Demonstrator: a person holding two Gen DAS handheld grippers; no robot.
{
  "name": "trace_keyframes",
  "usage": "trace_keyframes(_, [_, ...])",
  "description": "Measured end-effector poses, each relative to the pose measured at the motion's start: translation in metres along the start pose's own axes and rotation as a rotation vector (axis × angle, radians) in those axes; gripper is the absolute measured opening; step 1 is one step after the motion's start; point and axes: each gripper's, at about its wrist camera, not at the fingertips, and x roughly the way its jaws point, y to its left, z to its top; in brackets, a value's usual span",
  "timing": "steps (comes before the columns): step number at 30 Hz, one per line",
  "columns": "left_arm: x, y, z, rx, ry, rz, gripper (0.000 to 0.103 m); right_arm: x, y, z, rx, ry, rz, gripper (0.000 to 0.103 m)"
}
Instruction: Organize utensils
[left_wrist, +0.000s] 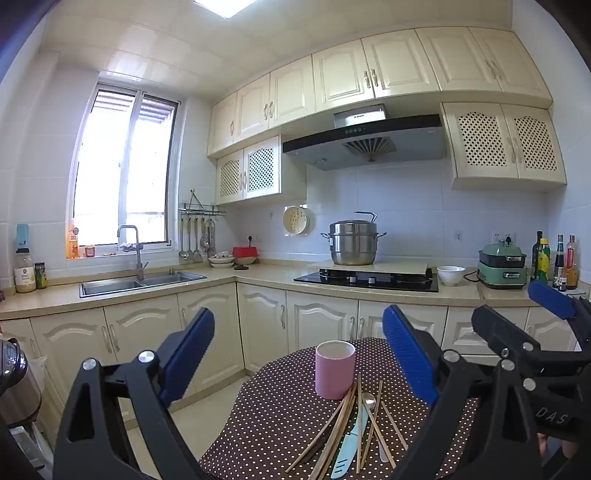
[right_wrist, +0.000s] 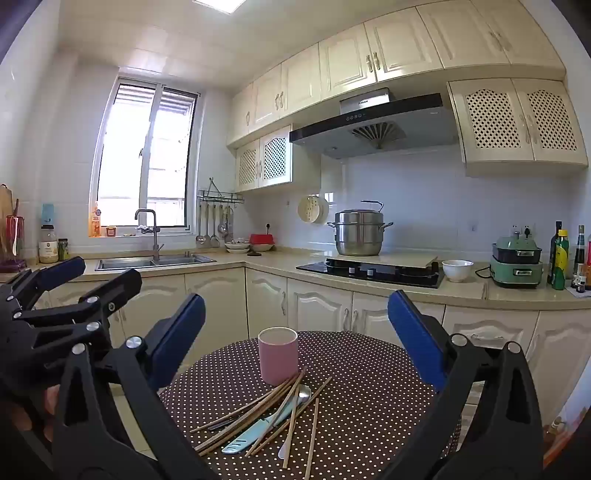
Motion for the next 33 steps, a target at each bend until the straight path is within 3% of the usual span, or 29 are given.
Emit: trace_keyframes(33, [0.001, 0.001, -0.006, 0.003, 0.017, 0.000, 0.091, 0.002, 0.001, -0.011, -0.002, 0.022, -0.008, 0.097])
